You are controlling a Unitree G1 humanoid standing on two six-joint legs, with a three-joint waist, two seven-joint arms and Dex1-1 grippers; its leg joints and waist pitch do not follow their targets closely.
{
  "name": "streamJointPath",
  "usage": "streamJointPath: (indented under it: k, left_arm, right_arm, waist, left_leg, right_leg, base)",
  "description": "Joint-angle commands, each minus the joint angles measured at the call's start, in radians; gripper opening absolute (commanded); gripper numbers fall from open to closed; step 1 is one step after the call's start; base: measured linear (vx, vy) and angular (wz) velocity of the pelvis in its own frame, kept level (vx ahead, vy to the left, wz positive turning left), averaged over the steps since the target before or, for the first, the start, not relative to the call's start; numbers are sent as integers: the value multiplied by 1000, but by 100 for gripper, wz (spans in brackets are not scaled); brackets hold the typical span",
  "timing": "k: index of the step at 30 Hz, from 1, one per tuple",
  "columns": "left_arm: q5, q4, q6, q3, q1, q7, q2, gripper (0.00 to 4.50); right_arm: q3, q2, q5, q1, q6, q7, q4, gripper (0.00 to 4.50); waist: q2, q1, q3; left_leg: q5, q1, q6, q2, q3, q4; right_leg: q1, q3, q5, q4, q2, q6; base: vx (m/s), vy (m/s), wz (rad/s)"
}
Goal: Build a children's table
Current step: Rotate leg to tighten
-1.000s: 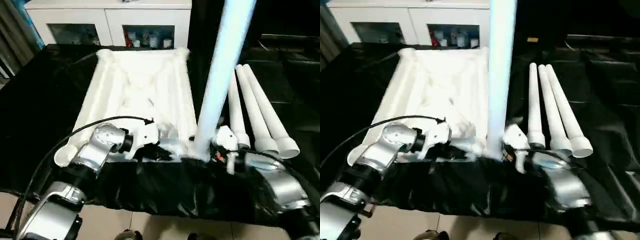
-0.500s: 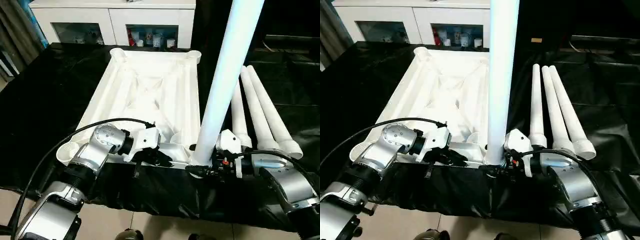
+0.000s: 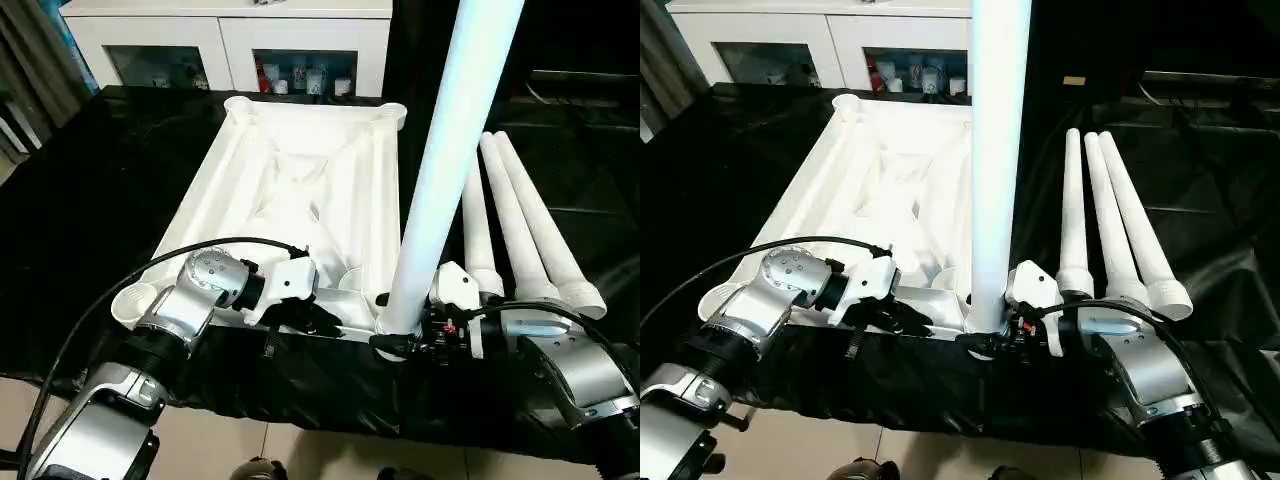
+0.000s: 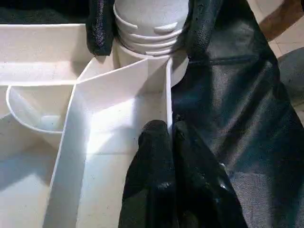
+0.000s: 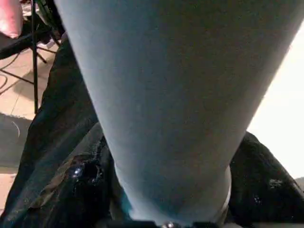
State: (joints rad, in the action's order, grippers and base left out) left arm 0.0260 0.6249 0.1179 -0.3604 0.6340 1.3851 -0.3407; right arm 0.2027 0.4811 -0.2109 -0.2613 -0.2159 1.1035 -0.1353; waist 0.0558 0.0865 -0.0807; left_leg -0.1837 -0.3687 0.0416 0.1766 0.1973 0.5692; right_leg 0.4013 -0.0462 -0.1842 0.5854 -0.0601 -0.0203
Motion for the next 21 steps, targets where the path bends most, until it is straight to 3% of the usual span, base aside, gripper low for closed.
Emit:
streamJointPath:
  k: [1,3,5,6,7,8,10,11,16,20,21]
  left_arm:
    - [38,18,-24,-26,11,-48,22,0]
    - [39,42,-74,1,37,-151,75,0]
    - [39,42,-74,1,37,-151,75,0]
    - [42,50,-102,9,47,-204,106,0]
    - [45,54,-118,12,50,-233,123,0]
    - [54,59,-150,16,54,-299,162,0]
    - [59,60,-161,16,55,-328,179,0]
    - [80,62,-173,8,55,-383,208,0]
    - [100,67,-188,-8,45,-437,252,0]
    - [100,69,-190,-6,43,-428,253,0]
    - [99,69,-190,-6,42,-426,252,0]
  right_arm:
    - [4,-39,-2,12,-27,-66,-21,272]
    - [-23,-114,45,-2,-17,-234,-86,272]
    - [-23,-114,45,-2,-17,-234,-86,272]
    - [-36,-161,70,-11,-19,-335,-127,272]
    - [-41,-187,81,-15,-17,-384,-146,272]
    - [-53,-252,97,-24,-21,-492,-183,272]
    - [-58,-281,103,-29,-19,-538,-199,271]
    - [-75,-337,108,-46,-24,-630,-236,271]
    - [-80,-409,141,-84,-5,-734,-290,271]
    - [-62,-412,154,-91,36,-712,-290,271]
    - [-61,-411,156,-91,37,-711,-289,341]
  waist:
    - [-5,-4,59]
    - [-11,-11,50]
    - [-12,-17,46]
    - [-10,-22,44]
    - [-10,-22,44]
    - [-8,-34,46]
    - [-10,-44,46]
    - [-9,-49,46]
    - [-5,-57,42]
    - [-3,-58,44]
    - [-3,-58,44]
  left_leg:
    - [-164,11,-93,61,-26,-55]
    - [-233,17,-55,58,-25,-62]
    - [-271,18,-29,55,-32,-67]
    - [-277,16,-24,56,-33,-70]
    - [-277,16,-24,56,-33,-70]
    - [-291,18,-11,54,-35,-71]
    - [-293,14,-8,52,-37,-73]
    - [-297,17,-11,52,-35,-72]
    - [-325,18,-15,51,-36,-75]
    - [-344,23,-16,51,-36,-78]
    - [-342,25,-18,52,-35,-79]
  right_leg:
    - [-52,43,-113,-60,-86,-265]
    - [-43,44,-269,-77,-87,-237]
    - [-45,44,-378,-85,-90,-202]
    - [-42,46,-396,-89,-89,-187]
    - [-42,46,-396,-89,-89,-187]
    - [-40,46,-389,-88,-89,-190]
    - [-42,44,-385,-88,-88,-186]
    - [-38,46,-385,-90,-87,-185]
    - [-36,46,-393,-94,-85,-181]
    - [-39,47,-405,-99,-85,-171]
    - [-38,48,-391,-99,-85,-174]
  base:
    - [0,0,0]
    - [0,0,0]
    - [0,0,0]
    - [0,0,0]
    - [0,0,0]
    - [0,0,0]
    - [0,0,0]
    - [0,0,0]
    - [0,0,0]
    - [0,0,0]
    - [0,0,0]
